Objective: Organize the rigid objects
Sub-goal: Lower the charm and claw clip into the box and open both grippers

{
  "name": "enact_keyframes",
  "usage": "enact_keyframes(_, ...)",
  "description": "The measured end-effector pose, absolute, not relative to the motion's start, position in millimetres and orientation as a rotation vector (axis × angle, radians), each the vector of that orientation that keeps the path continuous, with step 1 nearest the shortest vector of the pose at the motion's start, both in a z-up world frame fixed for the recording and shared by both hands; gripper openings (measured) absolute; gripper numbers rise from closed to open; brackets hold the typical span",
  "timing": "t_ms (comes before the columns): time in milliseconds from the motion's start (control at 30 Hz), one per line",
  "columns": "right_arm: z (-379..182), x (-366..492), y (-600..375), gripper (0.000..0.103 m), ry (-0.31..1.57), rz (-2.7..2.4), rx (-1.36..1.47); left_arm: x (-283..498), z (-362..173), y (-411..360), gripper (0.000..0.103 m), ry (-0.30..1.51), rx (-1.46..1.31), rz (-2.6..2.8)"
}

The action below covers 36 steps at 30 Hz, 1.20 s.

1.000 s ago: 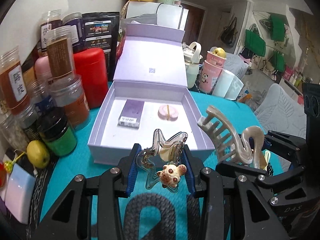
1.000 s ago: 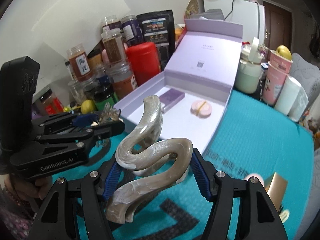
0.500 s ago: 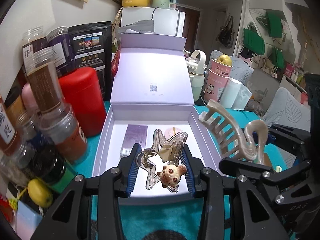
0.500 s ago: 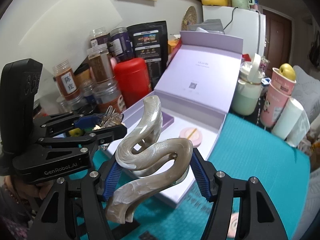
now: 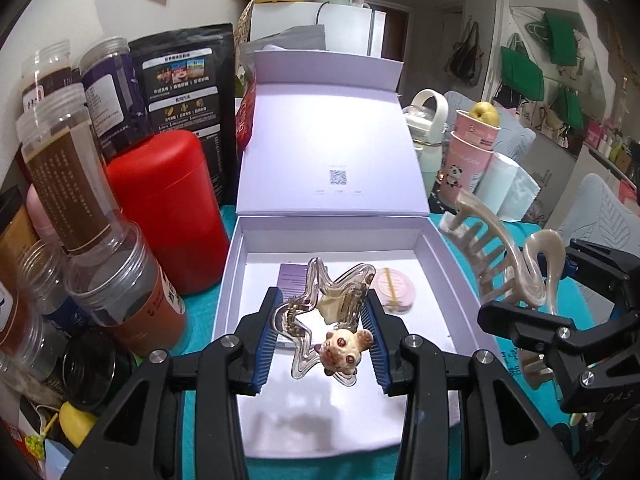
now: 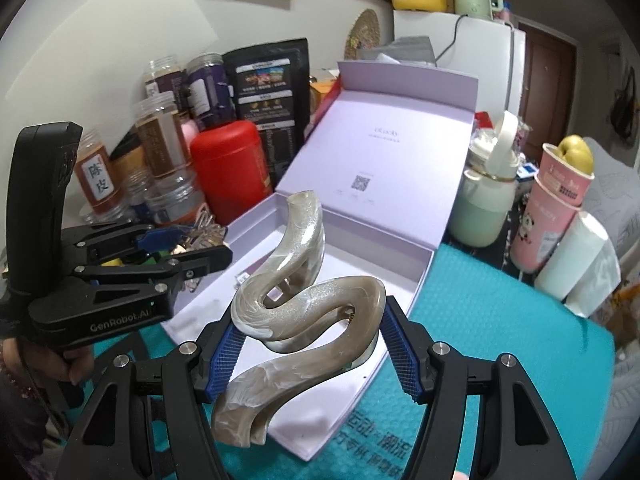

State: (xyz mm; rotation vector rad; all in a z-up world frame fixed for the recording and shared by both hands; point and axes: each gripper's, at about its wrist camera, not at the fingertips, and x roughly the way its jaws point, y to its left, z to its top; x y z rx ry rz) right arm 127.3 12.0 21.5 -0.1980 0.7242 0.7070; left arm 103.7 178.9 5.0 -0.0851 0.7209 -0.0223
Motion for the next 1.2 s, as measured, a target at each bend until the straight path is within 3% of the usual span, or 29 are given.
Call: enact_keyframes(1200, -44, 211, 60, 0.066, 0.864, 0.672, -0.262, 189, -55, 196, 0.04, 0.996, -0.056, -0.05)
